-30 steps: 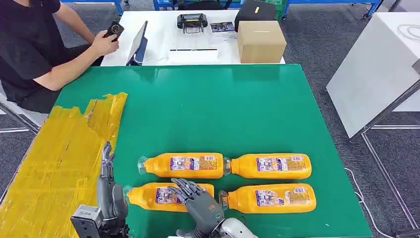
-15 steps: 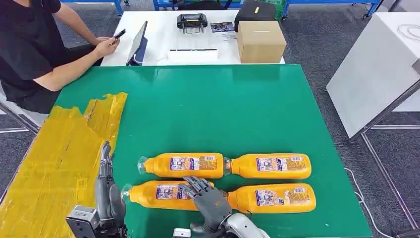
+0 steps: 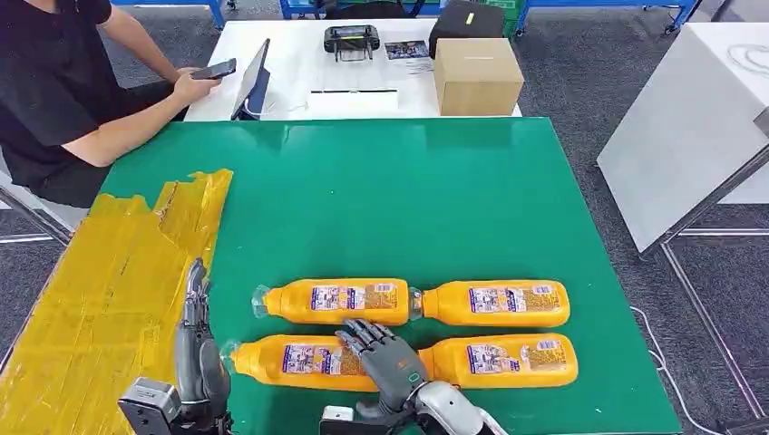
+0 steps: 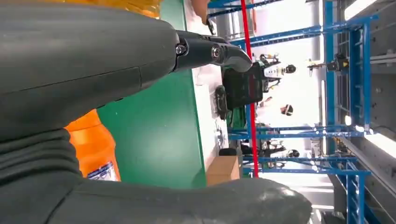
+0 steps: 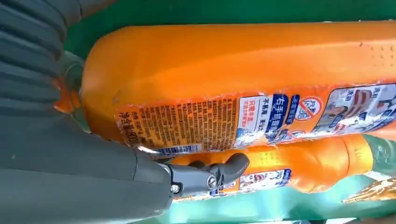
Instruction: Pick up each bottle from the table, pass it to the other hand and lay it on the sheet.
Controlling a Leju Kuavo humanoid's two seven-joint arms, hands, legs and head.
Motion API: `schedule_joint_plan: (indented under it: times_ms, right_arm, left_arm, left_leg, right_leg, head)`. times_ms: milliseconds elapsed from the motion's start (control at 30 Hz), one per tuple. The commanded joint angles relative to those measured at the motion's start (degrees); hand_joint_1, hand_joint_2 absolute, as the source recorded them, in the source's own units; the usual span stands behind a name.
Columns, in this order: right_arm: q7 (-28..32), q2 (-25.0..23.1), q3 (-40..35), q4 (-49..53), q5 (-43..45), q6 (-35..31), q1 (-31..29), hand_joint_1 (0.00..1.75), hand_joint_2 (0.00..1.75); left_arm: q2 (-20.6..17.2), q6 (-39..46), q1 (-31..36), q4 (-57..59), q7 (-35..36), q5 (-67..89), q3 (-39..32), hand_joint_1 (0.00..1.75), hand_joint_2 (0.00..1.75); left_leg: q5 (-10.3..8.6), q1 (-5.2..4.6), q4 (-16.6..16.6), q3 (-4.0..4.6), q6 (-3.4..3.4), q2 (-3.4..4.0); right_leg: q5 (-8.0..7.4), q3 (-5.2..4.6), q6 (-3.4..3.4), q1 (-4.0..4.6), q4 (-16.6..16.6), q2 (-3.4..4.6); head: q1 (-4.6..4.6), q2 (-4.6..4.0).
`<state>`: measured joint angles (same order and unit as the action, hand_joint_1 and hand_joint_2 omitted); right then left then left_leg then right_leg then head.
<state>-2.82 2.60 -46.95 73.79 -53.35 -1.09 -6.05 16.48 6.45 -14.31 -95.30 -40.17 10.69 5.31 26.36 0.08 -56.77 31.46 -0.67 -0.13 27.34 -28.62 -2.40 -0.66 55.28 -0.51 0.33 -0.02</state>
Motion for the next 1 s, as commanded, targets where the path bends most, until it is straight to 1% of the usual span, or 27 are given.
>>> schedule_joint_plan:
  times_ms: [33,100,133,167,200,367,467,533,567,667,700,767,800,833,867,900,933,967,1000]
  right_arm:
    - [6.1,5.4,-11.6,-18.5,11.7,13.8,-13.1,1.75,1.75]
    - [6.0,6.8,-13.8,-19.1,13.4,15.0,-15.0,1.75,1.75]
    - [5.8,7.2,-14.1,-19.1,14.0,15.2,-15.1,1.75,1.75]
    - [5.7,7.3,-14.3,-19.0,14.2,15.2,-15.2,1.75,1.75]
    - [5.7,7.3,-14.3,-19.0,14.2,15.2,-15.2,1.75,1.75]
    - [5.7,7.3,-14.3,-19.0,14.2,15.2,-15.2,1.75,1.75]
    - [3.5,8.4,-16.9,-18.2,17.3,15.2,-15.8,1.75,1.75]
    - [2.7,9.1,-19.0,-18.4,19.6,14.0,-16.2,1.75,1.75]
    - [2.3,9.4,-19.7,-18.3,20.5,13.6,-16.4,1.75,1.75]
    - [0.9,9.6,-19.8,-18.6,21.7,11.8,-15.2,1.75,1.75]
    - [0.7,9.5,-19.7,-18.6,21.8,11.5,-15.0,1.75,1.75]
    - [0.7,9.5,-19.7,-18.6,21.8,11.5,-15.0,1.75,1.75]
    - [0.2,9.3,-19.4,-18.7,21.9,10.4,-14.1,1.75,1.75]
    - [-0.3,8.6,-18.1,-18.9,22.4,8.7,-13.1,1.75,1.75]
    - [-0.9,7.1,-15.6,-18.9,22.6,5.8,-11.0,1.75,1.75]
    - [-1.0,6.3,-14.4,-18.7,22.9,4.0,-9.9,1.75,1.75]
    - [-0.8,4.1,-11.4,-17.9,22.7,0.2,-7.1,1.75,1.75]
    - [-0.3,2.7,-9.3,-16.6,23.2,-2.1,-5.0,1.75,1.75]
    - [0.2,0.8,-6.5,-14.0,22.9,-5.0,-2.0,1.75,1.75]
  left_arm:
    - [-2.2,-2.0,3.9,5.4,0.2,-2.1,1.3,0.00,0.00]
    - [-2.3,-1.8,4.1,5.7,0.2,-2.8,1.5,0.00,0.00]
    - [-2.4,-1.8,4.1,5.7,0.2,-3.0,1.5,0.00,0.00]
    - [-2.3,-1.8,4.0,5.7,0.2,-3.1,1.5,0.00,0.00]
    - [-2.3,-1.8,4.0,5.7,0.2,-3.1,1.5,0.00,0.00]
    - [-2.3,-1.8,4.0,5.7,0.2,-3.1,1.5,0.00,0.00]
    - [-1.4,-1.8,3.7,4.8,0.2,-4.9,0.3,0.00,0.00]
    - [0.0,-0.5,3.4,2.9,0.2,-6.4,-1.4,0.00,0.00]
    - [0.7,0.1,3.1,1.8,0.2,-7.4,-2.4,0.00,0.00]
    - [3.4,3.4,2.2,-2.6,0.2,-9.4,-6.8,0.00,0.00]
    - [3.5,4.0,2.0,-2.9,0.2,-10.1,-7.2,0.00,0.00]
    - [3.5,4.0,2.0,-2.9,0.2,-10.1,-7.2,0.00,0.00]
    - [3.5,4.7,1.7,-3.4,0.2,-12.2,-8.1,0.00,0.00]
    - [3.5,6.9,1.5,-4.6,0.2,-14.9,-8.9,0.00,0.00]
    - [3.5,9.8,1.0,-6.5,0.2,-18.5,-10.7,0.00,0.00]
    - [3.5,11.2,0.7,-7.7,0.2,-19.8,-11.7,0.00,0.00]
    - [3.5,13.9,-0.2,-9.6,0.2,-22.6,-14.1,0.00,1.75]
    - [3.5,14.8,-0.8,-11.0,0.2,-23.8,-15.8,0.00,1.75]
    - [3.5,15.7,-1.8,-12.3,0.2,-26.2,-17.9,0.00,1.75]
  left_leg:
    - [-0.07,0.07,0.1,-0.23,0.02,0.13]
    - [-0.10,0.07,0.1,-0.45,0.03,0.35]
    - [-0.05,0.04,0.1,-0.62,0.01,0.22]
    - [-0.08,0.07,0.1,-0.68,0.02,0.15]
    - [0.00,0.03,0.1,-0.77,-0.05,0.20]
    - [-0.08,0.07,0.2,-0.78,-0.02,0.15]
    - [0.00,0.07,0.1,-0.90,-0.04,0.24]
    - [0.06,0.05,0.1,-1.02,-0.05,0.31]
    - [0.02,0.05,0.1,-0.94,-0.06,0.25]
    - [0.05,0.07,0.1,-0.96,-0.05,0.24]
    - [0.00,0.12,0.1,-0.87,-0.04,0.21]
    - [0.07,0.05,0.1,-1.07,-0.05,0.20]
    - [0.01,0.09,0.1,-0.99,-0.05,0.14]
    - [0.04,0.06,0.1,-1.13,-0.04,0.19]
    - [-0.02,0.11,0.1,-1.01,-0.03,0.12]
    - [0.02,0.09,0.1,-1.12,-0.03,0.09]
    - [0.00,0.17,0.1,-1.06,0.00,0.09]
    - [0.06,0.13,0.1,-1.17,0.00,0.18]
    - [0.01,0.17,0.1,-1.06,0.02,0.17]
  right_leg:
    - [-0.16,0.21,0.06,0.07,-0.2,0.17]
    - [-0.20,0.26,0.08,0.07,-0.2,0.34]
    - [-0.12,0.27,0.09,0.04,-0.2,0.21]
    - [-0.17,0.03,0.12,0.07,-0.2,0.16]
    - [-0.13,0.08,0.10,0.03,-0.2,0.21]
    - [-0.18,0.14,0.13,0.09,-0.3,0.09]
    - [-0.13,0.26,0.11,0.08,-0.3,0.19]
    - [-0.07,0.36,0.09,0.05,-0.2,0.23]
    - [-0.11,0.31,0.09,0.05,-0.2,0.18]
    - [-0.09,0.36,0.10,0.07,-0.2,0.18]
    - [-0.15,0.30,0.12,0.11,-0.3,0.15]
    - [-0.07,0.46,0.10,0.04,-0.2,0.18]
    - [-0.12,0.41,0.12,0.08,-0.3,0.13]
    - [-0.09,0.50,0.11,0.04,-0.2,0.17]
    - [-0.16,0.43,0.14,0.09,-0.3,0.10]
    - [-0.10,0.54,0.12,0.08,-0.3,0.09]
    - [-0.13,0.51,0.13,0.16,-0.3,0.11]
    - [-0.08,0.58,0.11,0.12,-0.3,0.21]
    - [-0.13,0.47,0.14,0.16,-0.3,0.21]
  head:
    - [0.00,0.00]
    - [0.00,0.00]
    - [0.02,0.00]
    - [0.02,0.00]
    - [0.02,0.00]
    - [-0.02,0.00]
    - [-0.02,0.00]
    - [0.00,0.00]
    - [-0.02,0.00]
    - [0.00,0.00]
    - [0.00,0.00]
    - [0.00,0.00]
    - [0.00,0.00]
    - [-0.04,0.00]
    - [0.02,0.00]
    - [-0.02,0.00]
    - [0.02,0.00]
    - [0.00,0.00]
    - [0.02,0.00]
